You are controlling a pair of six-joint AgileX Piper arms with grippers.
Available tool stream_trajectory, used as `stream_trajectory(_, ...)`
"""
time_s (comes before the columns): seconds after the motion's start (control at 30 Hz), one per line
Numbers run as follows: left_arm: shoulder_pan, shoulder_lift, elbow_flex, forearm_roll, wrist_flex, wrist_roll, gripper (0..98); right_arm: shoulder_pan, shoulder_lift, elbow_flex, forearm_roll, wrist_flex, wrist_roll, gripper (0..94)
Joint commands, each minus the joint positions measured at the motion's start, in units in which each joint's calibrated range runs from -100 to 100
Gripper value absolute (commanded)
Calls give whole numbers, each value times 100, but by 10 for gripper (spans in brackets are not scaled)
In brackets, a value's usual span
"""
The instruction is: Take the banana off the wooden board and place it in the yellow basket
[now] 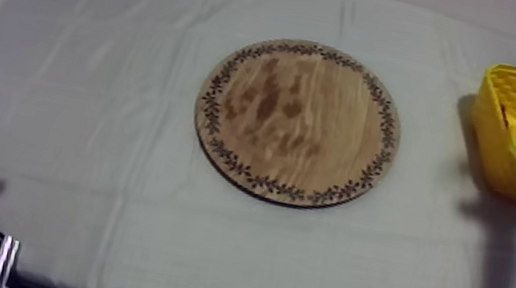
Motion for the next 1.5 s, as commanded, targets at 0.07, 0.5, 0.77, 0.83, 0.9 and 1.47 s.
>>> stream_trajectory(0.07,-2,2,3,-1,-1,0,1,45,-1110,717,-129,-119,180,162)
stream_trajectory(0.5,-2,2,3,-1,-1,0,1,-27,-3003,2450,-541,-1361,477,9)
stream_trajectory(0.77,-2,2,3,-1,-1,0,1,71,-4297,3762,-1013,-2099,590,5)
stream_trajectory(0.83,-2,2,3,-1,-1,0,1,66,-4603,4036,-1121,-2158,674,5)
stream_trajectory(0.9,-2,2,3,-1,-1,0,1,57,-4883,4271,-1197,-2182,711,5)
stream_trajectory(1.47,-2,2,3,-1,-1,0,1,-264,-6095,5098,-452,-2500,-981,3)
